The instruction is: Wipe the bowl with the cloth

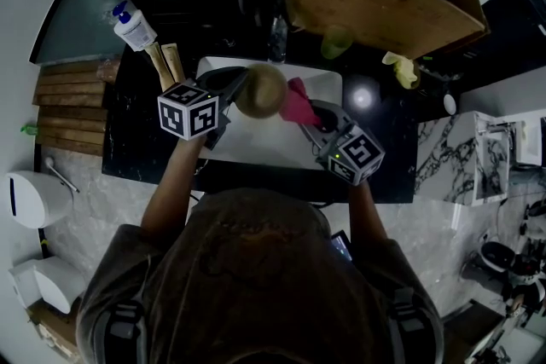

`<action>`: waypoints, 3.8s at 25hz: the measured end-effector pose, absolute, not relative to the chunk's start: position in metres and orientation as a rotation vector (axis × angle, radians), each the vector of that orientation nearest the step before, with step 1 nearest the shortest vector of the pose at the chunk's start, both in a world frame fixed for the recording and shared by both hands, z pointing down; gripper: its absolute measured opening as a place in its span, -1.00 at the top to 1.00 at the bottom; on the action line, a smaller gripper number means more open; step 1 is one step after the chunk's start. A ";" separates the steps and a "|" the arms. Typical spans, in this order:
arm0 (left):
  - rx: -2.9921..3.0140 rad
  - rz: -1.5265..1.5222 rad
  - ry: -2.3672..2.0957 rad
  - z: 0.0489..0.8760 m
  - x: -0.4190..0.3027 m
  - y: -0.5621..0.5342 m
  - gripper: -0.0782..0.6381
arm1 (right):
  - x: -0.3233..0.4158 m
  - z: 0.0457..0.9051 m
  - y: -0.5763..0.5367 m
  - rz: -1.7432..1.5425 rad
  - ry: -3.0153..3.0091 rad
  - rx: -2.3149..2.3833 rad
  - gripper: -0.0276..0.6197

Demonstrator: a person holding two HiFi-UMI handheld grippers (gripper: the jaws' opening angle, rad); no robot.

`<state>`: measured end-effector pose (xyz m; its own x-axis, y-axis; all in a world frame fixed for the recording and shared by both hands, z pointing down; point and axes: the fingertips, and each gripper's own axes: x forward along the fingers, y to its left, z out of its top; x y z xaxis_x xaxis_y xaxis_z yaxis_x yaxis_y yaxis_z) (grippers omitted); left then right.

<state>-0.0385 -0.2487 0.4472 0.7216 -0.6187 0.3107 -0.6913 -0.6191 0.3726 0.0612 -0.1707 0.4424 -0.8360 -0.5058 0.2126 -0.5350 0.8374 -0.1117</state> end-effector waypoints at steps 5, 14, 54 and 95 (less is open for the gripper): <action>2.443 0.187 -1.050 0.445 -0.040 -0.252 0.70 | 0.055 0.444 -0.163 0.266 -2.872 0.818 0.78; 2.420 0.145 -1.101 0.444 -0.039 -0.257 0.70 | 0.041 0.452 -0.149 0.377 -2.881 0.838 0.78; 2.416 0.026 -1.016 0.421 -0.037 -0.238 0.71 | 0.056 0.476 -0.188 0.500 -2.801 1.109 0.78; 2.514 0.278 -1.148 0.448 -0.008 -0.241 0.71 | 0.007 0.427 -0.205 0.030 -2.578 1.014 0.78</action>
